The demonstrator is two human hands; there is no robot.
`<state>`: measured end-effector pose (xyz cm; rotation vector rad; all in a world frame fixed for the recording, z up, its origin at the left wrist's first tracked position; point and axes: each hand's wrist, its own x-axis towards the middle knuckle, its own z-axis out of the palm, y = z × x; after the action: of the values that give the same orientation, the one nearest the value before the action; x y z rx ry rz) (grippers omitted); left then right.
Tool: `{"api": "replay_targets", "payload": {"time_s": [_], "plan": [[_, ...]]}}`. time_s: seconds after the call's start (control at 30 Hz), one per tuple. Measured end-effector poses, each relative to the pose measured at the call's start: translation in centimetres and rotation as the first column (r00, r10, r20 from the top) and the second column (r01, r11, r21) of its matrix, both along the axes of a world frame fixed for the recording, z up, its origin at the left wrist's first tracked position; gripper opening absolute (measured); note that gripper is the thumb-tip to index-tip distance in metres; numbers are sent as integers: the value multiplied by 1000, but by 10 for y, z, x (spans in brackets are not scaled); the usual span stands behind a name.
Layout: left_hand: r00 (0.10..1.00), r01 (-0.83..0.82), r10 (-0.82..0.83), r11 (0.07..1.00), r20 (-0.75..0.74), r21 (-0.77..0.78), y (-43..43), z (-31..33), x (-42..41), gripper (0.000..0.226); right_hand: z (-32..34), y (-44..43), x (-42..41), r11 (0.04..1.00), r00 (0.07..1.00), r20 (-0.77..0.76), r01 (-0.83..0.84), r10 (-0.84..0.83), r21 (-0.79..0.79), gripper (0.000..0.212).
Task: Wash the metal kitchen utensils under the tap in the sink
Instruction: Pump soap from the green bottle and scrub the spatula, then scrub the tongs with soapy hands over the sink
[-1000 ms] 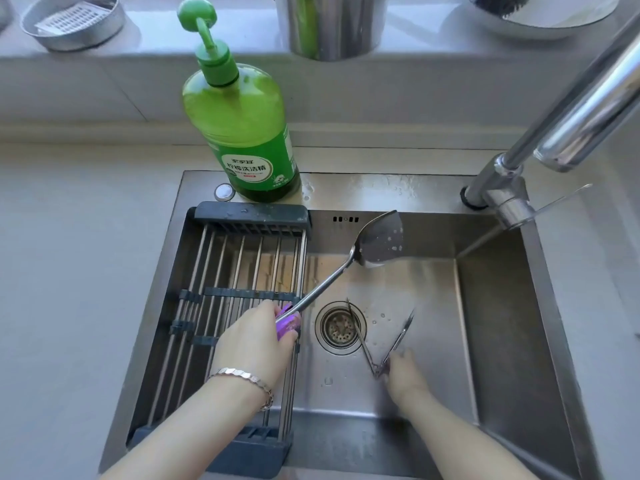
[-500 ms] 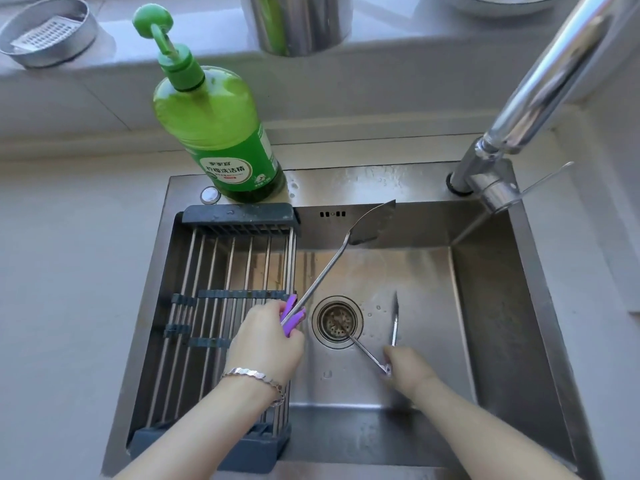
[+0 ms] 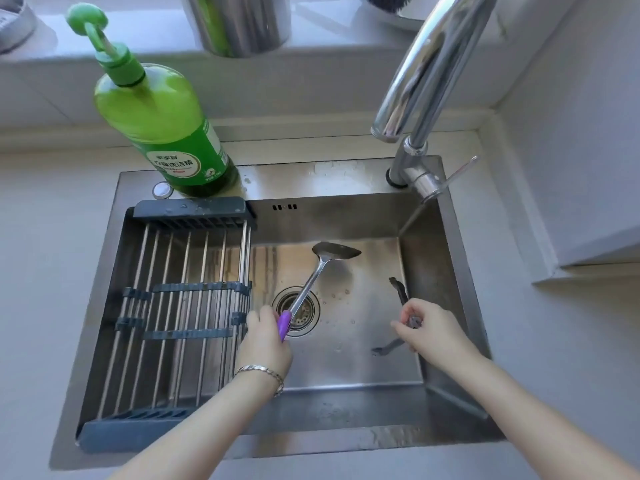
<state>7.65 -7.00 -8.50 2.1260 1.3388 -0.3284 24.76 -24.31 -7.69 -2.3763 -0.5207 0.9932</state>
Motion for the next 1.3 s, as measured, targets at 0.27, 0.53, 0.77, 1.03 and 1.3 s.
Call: {"api": "replay_targets", "payload": {"time_s": [0.27, 0.53, 0.77, 1.03, 1.3], "plan": [[977, 196, -199, 979, -72, -49, -8, -71, 9, 25, 20, -11, 1, 993, 997, -19, 75, -74, 92, 11], [973, 92, -159, 932, -166, -351, -24, -120, 14, 19, 6, -25, -11, 988, 987, -108, 127, -117, 91, 10], [971, 65, -135, 942, -197, -329, -16, -92, 20, 13, 14, -16, -23, 988, 996, -63, 72, -63, 138, 17], [860, -190, 494, 549, 132, -814, -6, 60, 55, 24, 81, 30, -67, 899, 930, 252, -336, 269, 280, 18], [895, -121, 344, 801, 284, -586, 59, 147, 13, 19, 160, 96, -78, 818, 867, 335, -474, 368, 327, 13]]}}
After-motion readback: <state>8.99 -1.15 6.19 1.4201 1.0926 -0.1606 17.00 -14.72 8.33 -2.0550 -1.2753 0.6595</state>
